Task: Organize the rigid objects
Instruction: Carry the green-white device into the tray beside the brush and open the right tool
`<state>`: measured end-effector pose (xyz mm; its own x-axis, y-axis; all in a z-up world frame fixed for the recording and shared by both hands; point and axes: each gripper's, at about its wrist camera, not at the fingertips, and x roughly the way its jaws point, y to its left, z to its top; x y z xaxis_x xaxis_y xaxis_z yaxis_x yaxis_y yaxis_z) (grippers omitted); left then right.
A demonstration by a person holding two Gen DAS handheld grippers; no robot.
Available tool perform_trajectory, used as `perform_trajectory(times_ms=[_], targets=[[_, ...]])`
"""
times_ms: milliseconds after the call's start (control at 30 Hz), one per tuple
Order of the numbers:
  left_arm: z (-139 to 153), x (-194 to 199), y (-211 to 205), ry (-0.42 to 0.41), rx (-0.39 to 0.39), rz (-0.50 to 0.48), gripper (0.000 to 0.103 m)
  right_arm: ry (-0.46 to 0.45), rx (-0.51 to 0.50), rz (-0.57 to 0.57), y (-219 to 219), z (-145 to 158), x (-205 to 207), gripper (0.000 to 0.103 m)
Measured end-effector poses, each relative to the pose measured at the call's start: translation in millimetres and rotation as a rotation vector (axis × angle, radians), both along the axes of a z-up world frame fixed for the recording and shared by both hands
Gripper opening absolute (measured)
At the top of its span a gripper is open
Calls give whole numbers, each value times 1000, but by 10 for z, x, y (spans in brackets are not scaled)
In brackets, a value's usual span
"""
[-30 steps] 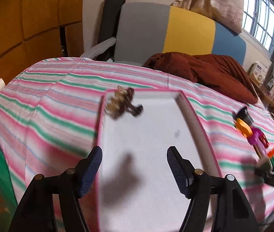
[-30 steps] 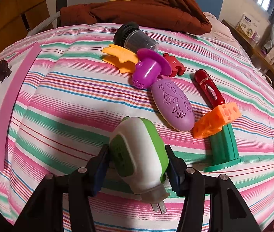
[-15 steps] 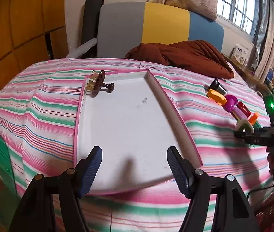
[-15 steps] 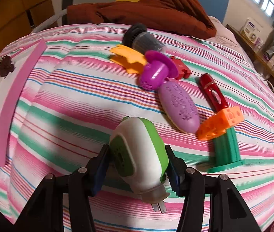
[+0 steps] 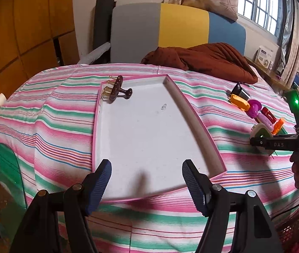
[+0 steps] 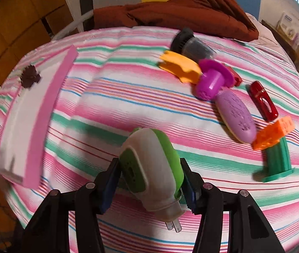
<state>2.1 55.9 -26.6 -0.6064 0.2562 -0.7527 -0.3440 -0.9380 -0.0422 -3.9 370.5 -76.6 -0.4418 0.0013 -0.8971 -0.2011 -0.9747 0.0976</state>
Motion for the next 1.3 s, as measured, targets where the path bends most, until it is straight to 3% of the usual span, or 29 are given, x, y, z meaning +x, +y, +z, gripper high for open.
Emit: perform_trajectory(times_ms=[200, 467, 733, 900, 1233, 1300], targets=[[-32, -40, -152, -24, 38, 21, 71, 134, -79, 65, -423, 377, -151, 55], [-70, -70, -323, -30, 38, 69, 71, 185, -173, 245, -1237, 578, -503, 55], [-136, -124, -572, -66, 96, 123, 70, 133, -219, 338, -1883, 404, -878, 55], [-195, -157, -692, -96, 119, 148, 70, 86, -260, 333, -2128, 250, -1195, 55], [-269, -207, -809, -114, 124, 177, 69, 2, -233, 284, -2388, -79, -1740, 57], [-278, -212, -818, -115, 120, 184, 69, 20, -228, 292, -2410, -76, -1762, 57]])
